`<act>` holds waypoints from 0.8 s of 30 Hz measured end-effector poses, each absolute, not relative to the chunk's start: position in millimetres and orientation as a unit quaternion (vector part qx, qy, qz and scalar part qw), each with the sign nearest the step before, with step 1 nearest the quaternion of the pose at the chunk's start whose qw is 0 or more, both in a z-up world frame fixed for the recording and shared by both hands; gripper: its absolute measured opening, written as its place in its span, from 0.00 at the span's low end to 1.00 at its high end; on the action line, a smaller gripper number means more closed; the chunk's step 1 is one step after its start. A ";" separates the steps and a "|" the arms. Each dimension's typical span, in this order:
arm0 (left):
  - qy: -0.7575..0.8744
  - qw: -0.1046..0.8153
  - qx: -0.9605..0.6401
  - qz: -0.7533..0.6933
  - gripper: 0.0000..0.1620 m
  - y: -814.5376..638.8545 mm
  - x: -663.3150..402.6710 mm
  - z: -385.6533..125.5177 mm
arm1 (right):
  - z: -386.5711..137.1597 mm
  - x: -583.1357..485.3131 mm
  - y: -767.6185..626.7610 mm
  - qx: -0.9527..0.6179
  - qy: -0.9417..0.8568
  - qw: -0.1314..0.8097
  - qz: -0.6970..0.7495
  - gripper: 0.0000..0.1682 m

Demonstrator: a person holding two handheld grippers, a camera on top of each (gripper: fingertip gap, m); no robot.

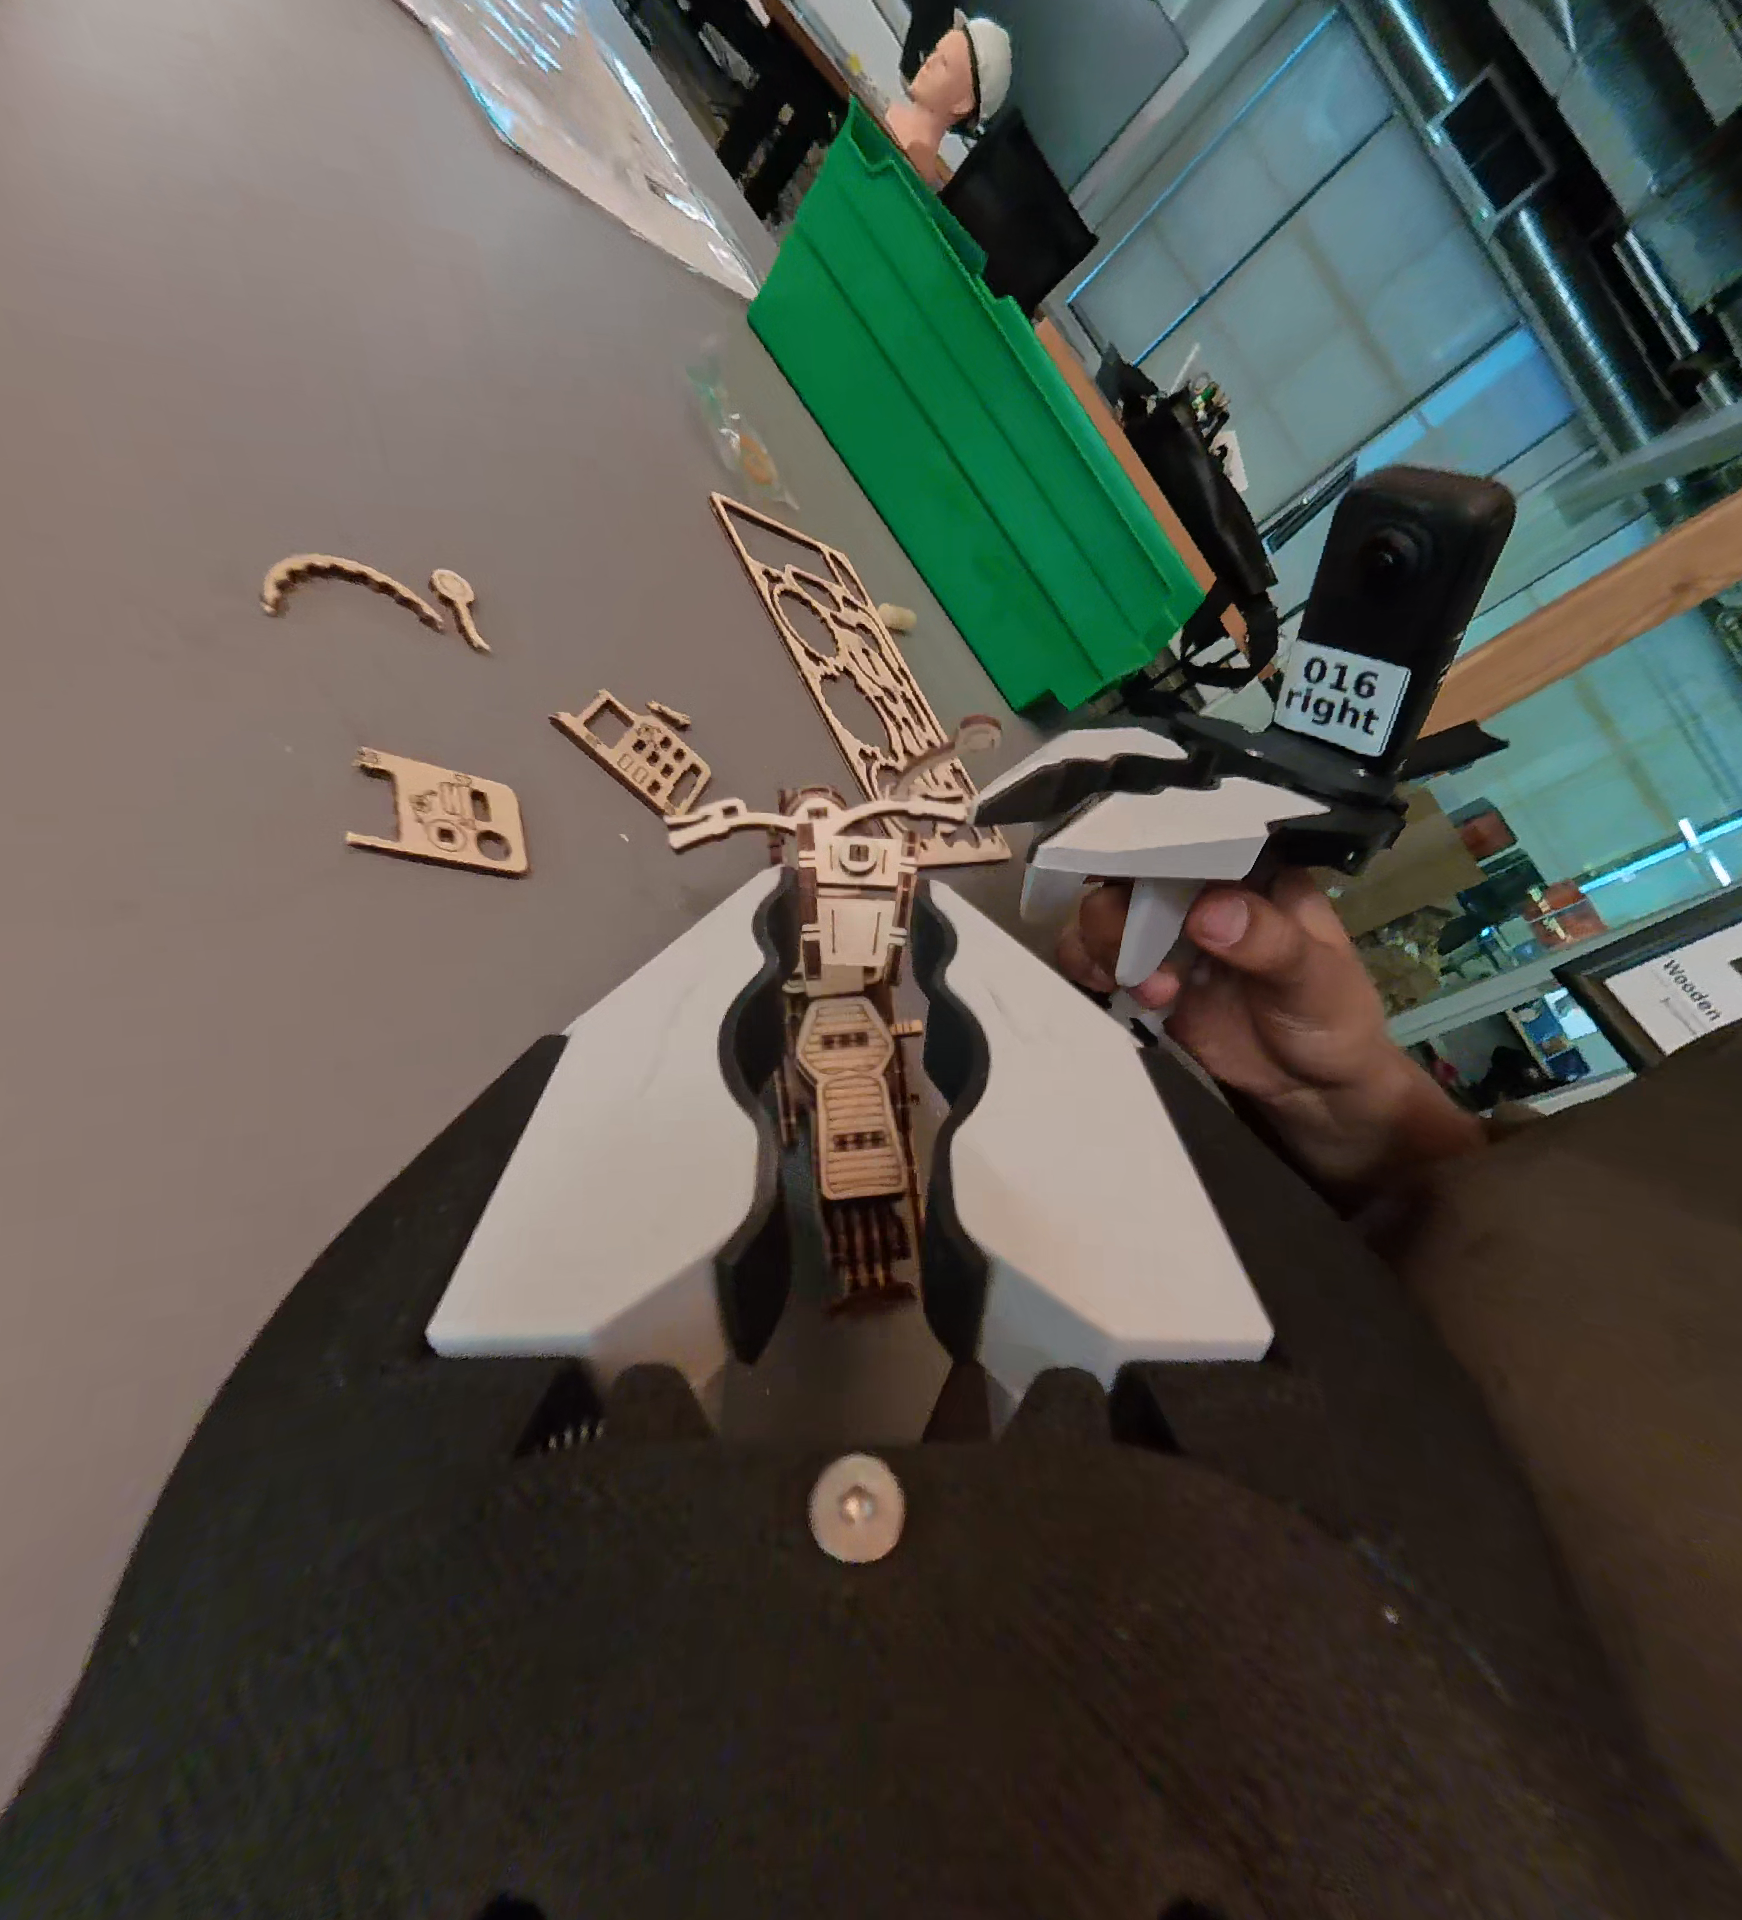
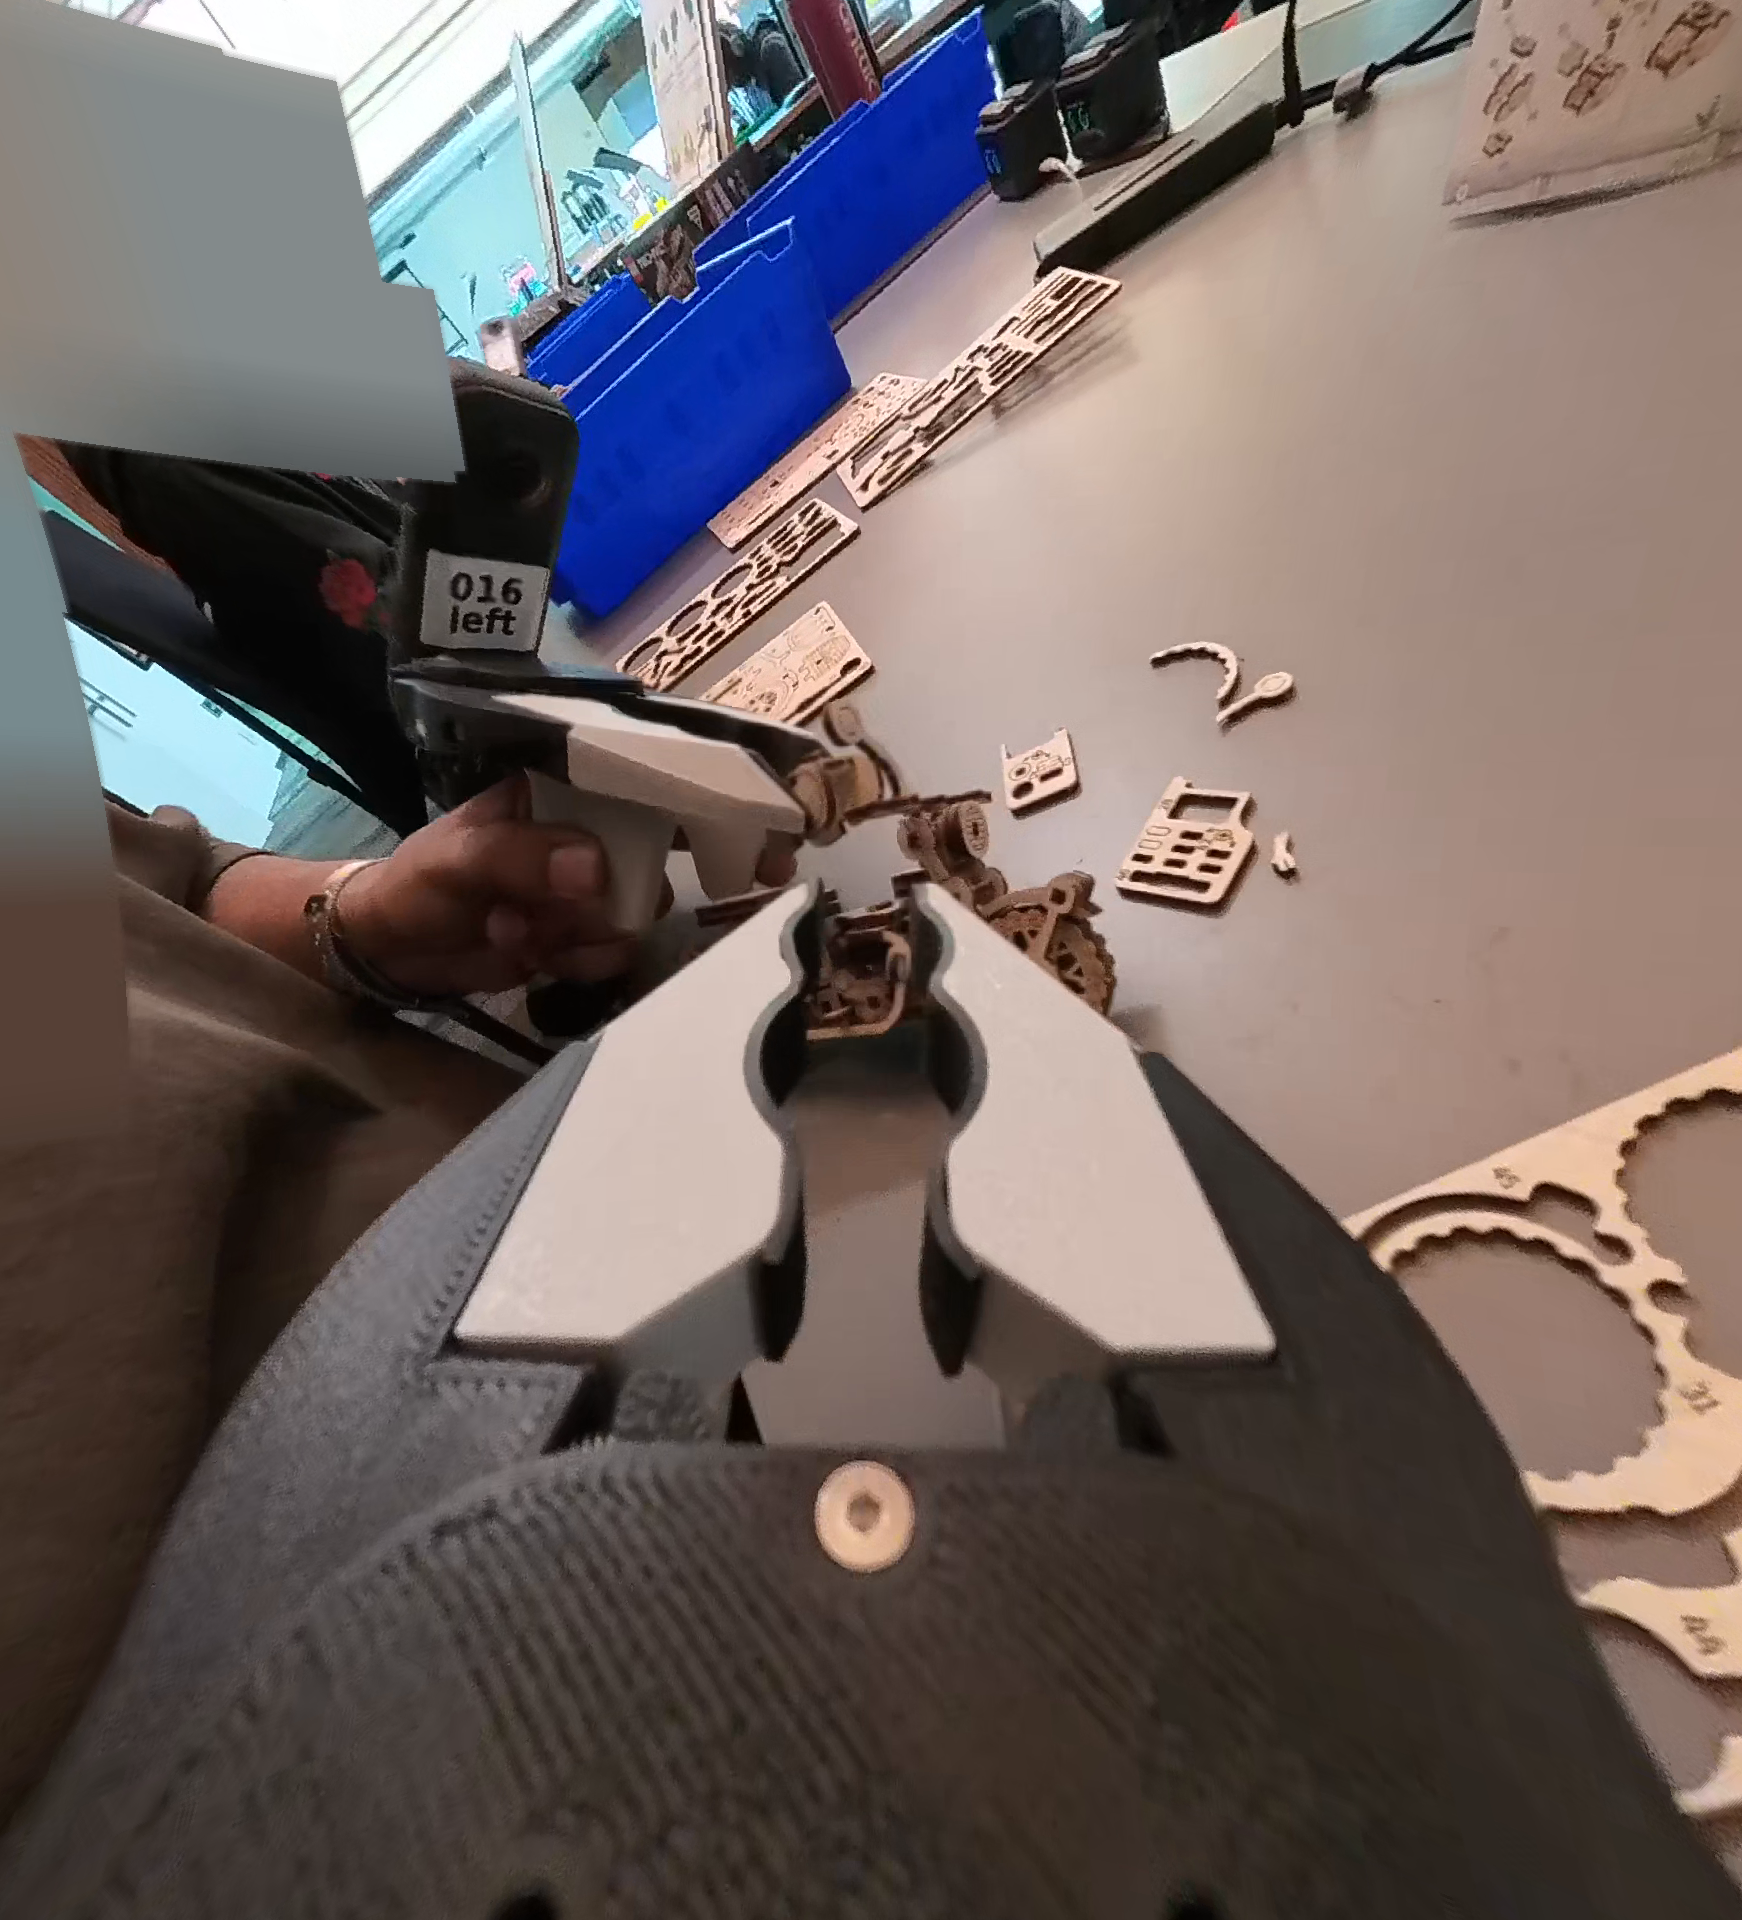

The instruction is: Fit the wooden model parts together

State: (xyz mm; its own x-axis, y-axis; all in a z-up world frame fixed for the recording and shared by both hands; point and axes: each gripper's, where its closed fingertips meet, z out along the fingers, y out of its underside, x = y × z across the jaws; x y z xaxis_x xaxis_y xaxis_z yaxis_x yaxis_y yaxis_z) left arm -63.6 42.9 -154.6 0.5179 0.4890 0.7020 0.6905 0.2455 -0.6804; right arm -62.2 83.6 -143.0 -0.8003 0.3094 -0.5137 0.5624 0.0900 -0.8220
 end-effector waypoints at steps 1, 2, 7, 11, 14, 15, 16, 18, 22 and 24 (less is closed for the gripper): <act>-0.489 0.625 -0.603 -0.084 0.11 39.2 -66.1 -153.8 | -143.3 -63.3 84.8 0.300 0.732 0.103 -0.603 0.09; -0.495 0.627 -0.596 -0.086 0.11 34.3 -69.2 -152.6 | -143.9 -64.1 85.9 0.300 0.735 0.099 -0.599 0.09; -0.508 0.603 -0.606 -0.105 0.11 23.0 -75.5 -161.0 | -154.4 -63.8 91.8 0.273 0.785 0.059 -0.552 0.10; -0.515 0.594 -0.600 -0.151 0.11 24.4 -72.9 -164.2 | -178.6 -53.6 94.7 0.234 0.850 0.029 -0.471 0.14; -0.528 0.573 -0.610 -0.148 0.11 18.3 -75.5 -174.2 | -192.3 -51.3 97.8 0.203 0.879 -0.015 -0.432 0.18; -0.529 0.563 -0.621 -0.131 0.11 15.8 -77.2 -178.1 | -194.4 -50.6 97.8 0.190 0.884 -0.026 -0.427 0.19; -0.525 0.554 -0.636 -0.113 0.11 14.2 -78.0 -180.7 | -196.2 -50.9 98.4 0.181 0.888 -0.038 -0.422 0.20; -0.513 0.531 -0.670 -0.081 0.12 13.8 -77.8 -185.0 | -201.0 -52.9 101.2 0.169 0.896 -0.060 -0.406 0.21; -0.499 0.510 -0.699 -0.046 0.12 13.8 -77.6 -189.7 | -208.7 -54.8 103.3 0.166 0.903 -0.068 -0.391 0.23; -0.492 0.501 -0.711 -0.035 0.12 14.4 -76.9 -190.9 | -208.6 -53.7 103.1 0.164 0.903 -0.063 -0.393 0.23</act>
